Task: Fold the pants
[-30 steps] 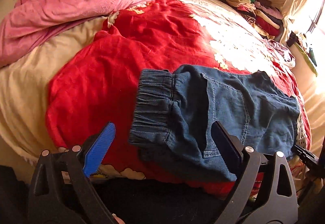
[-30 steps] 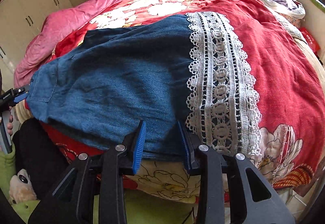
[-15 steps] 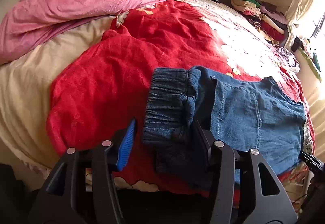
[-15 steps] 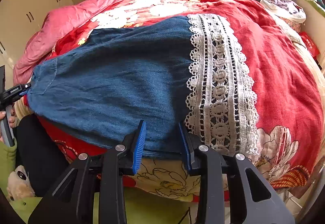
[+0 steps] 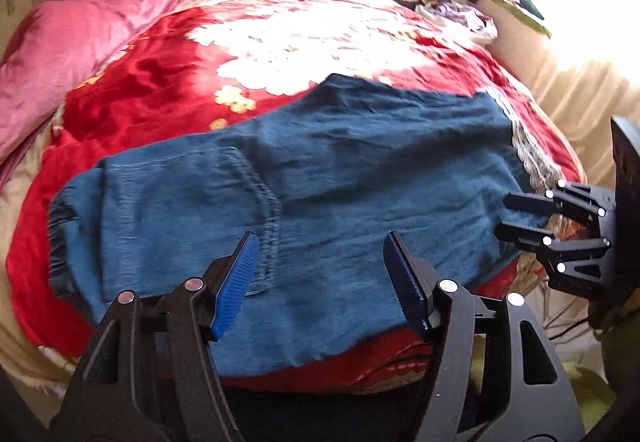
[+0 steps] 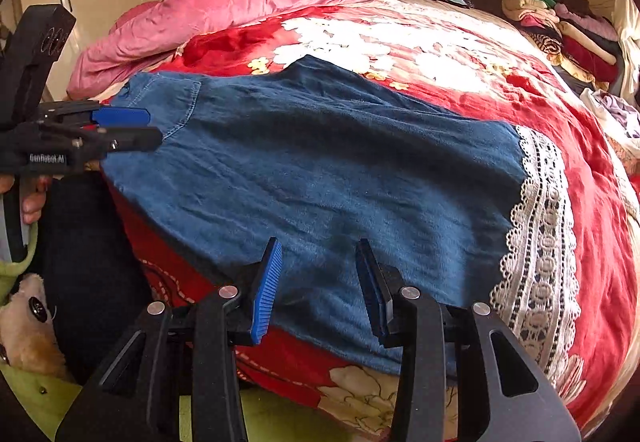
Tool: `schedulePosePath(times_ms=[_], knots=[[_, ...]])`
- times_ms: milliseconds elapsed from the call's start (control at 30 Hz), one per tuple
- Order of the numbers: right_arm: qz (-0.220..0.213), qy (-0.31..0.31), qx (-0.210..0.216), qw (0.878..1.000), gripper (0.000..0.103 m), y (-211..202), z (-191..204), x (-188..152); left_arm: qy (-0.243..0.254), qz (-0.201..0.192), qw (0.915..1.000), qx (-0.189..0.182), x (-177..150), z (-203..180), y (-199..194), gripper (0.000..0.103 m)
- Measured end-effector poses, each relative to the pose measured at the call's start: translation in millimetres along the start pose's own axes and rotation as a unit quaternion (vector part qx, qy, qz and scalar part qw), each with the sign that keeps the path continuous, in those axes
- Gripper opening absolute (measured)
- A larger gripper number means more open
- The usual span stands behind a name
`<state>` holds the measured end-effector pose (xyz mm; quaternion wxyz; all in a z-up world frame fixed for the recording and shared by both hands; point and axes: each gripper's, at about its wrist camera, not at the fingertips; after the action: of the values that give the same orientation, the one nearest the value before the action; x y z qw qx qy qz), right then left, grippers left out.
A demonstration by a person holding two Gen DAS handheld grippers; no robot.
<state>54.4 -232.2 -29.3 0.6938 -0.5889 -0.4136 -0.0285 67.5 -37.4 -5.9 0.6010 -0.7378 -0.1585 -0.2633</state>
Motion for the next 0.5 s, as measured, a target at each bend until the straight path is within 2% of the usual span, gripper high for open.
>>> schedulePosePath(times_ms=[100, 200, 367, 433, 500], knots=[[0.051, 0.004, 0.007, 0.999, 0.038, 22.2, -1.6, -4.1, 0.035, 0.035, 0.9986, 0.018, -11.0, -19.4, 29.3, 0.057], [0.055, -0.025, 0.002, 0.998, 0.038, 18.5, 7.8, -11.7, 0.057, 0.037, 0.9974, 0.022, -24.5, -26.8, 34.6, 0.058], [0.053, -0.018, 0.011, 0.998, 0.038, 13.7, 8.8, -19.5, 0.033, 0.036, 0.9988, -0.011, -24.5, -16.3, 24.0, 0.061], [0.046, -0.008, 0.024, 0.999, 0.038, 6.7, 4.1, -18.2, 0.023, 0.021, 0.9992, -0.026, -17.5, -16.5, 12.7, 0.061], [0.016, 0.001, 0.040, 0.999, 0.038, -6.2, -0.5, -15.9, 0.018, -0.002, 0.9992, -0.035, -4.9, -13.7, -0.7, 0.062]])
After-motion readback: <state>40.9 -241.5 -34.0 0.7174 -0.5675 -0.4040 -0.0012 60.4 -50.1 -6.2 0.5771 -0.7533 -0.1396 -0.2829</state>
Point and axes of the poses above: each gripper's, at about its wrist camera, not at the fingertips, and y roughly the way its jaws point, z to its left, x to its top, and after that the axes turned 6 degrees about -y, right-handed
